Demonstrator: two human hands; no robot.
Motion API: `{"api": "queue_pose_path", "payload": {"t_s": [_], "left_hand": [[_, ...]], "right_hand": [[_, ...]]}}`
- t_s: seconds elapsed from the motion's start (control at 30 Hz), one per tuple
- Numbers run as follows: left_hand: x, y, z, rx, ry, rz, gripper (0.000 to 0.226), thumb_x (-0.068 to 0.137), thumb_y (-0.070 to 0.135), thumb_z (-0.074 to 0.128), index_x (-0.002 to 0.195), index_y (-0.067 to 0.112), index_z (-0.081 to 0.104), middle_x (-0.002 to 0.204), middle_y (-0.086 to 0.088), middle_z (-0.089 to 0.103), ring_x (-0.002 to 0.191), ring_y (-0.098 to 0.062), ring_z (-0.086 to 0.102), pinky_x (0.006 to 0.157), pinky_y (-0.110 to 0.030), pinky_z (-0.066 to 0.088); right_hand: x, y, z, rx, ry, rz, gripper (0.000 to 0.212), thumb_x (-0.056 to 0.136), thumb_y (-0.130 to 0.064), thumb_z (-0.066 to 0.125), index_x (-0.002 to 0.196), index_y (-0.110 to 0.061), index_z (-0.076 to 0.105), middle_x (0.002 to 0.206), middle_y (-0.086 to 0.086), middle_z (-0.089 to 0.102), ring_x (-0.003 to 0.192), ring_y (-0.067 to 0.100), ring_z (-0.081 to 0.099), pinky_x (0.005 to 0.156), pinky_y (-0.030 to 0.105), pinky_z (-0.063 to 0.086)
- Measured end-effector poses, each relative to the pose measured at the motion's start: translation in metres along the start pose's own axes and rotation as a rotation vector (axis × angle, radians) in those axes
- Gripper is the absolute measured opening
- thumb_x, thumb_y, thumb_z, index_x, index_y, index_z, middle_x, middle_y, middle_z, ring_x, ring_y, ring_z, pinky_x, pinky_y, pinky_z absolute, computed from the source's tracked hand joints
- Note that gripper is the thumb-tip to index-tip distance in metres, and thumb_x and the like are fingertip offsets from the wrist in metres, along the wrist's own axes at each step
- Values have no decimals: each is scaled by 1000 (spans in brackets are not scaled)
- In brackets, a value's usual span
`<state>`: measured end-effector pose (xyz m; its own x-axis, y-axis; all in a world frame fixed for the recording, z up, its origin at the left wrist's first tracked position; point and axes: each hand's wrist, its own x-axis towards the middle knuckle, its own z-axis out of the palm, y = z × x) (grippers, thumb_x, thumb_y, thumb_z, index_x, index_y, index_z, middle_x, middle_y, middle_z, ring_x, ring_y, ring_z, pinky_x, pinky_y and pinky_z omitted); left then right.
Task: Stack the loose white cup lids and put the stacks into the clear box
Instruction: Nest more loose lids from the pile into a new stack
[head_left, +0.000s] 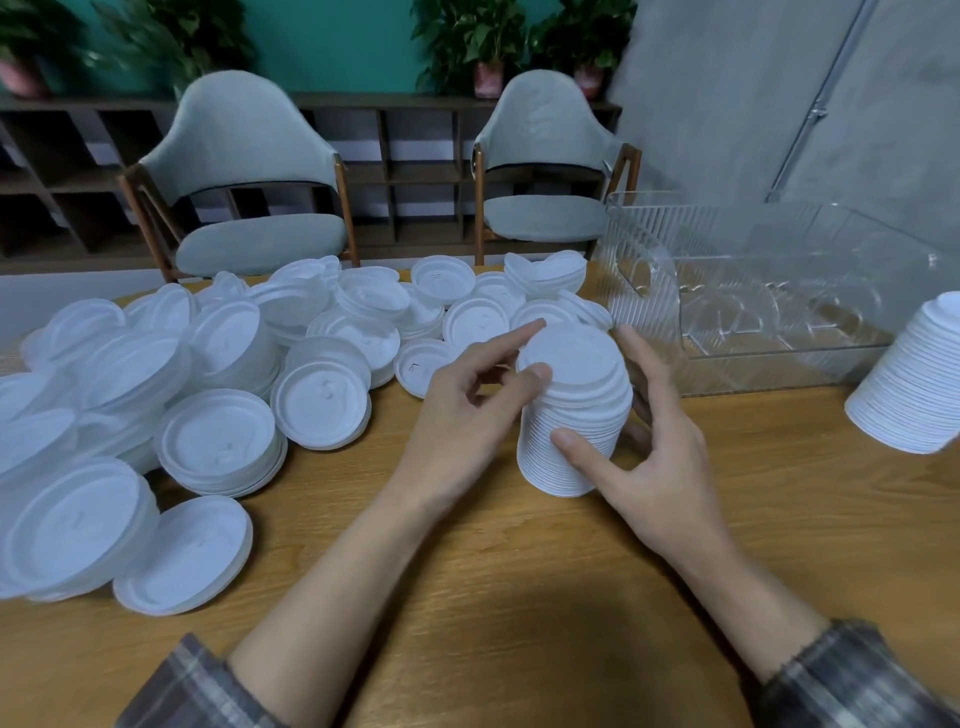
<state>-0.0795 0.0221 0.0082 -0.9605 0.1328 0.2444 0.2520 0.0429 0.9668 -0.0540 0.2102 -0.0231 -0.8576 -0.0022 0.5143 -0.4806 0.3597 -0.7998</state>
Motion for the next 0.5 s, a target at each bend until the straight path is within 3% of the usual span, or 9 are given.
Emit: {"api": "queue_pose_path", "payload": {"t_s": [0.1, 0.2, 0.33, 0.5], "left_hand": [[0, -3, 1, 68, -40, 16, 39, 94, 42, 68, 132, 49, 69, 119, -3, 65, 107, -9, 62, 98, -29, 48], [0, -2, 2, 83, -61, 11, 37, 102, 33, 63, 136, 46, 66, 110, 3, 58, 96, -1, 57, 92, -23, 43], [1, -3, 3, 105, -77, -1, 46, 95, 44, 53, 140, 43, 64, 109, 14, 56, 99, 3, 56, 92, -18, 42], [-3, -3, 7, 198, -51, 62, 60, 82, 60, 76, 138, 42, 65, 121, 16, 58, 113, 0, 59, 86, -9, 43]], "right_hand": [[-1, 1, 0, -16, -23, -24, 91, 80, -39, 84, 156, -37, 33, 153, -16, 52, 140, 5, 51, 107, 26, 50], [-1, 4, 0, -51, -27, -29, 88, 80, -43, 84, 155, -37, 37, 151, -16, 52, 140, 6, 50, 110, 38, 50], [-2, 6, -1, -78, -23, -39, 78, 83, -48, 83, 150, -35, 44, 147, -17, 54, 138, 9, 52, 107, 42, 52], [-2, 7, -1, -74, -15, -52, 76, 80, -49, 81, 147, -31, 48, 143, -13, 59, 135, 15, 56, 104, 48, 54]]}}
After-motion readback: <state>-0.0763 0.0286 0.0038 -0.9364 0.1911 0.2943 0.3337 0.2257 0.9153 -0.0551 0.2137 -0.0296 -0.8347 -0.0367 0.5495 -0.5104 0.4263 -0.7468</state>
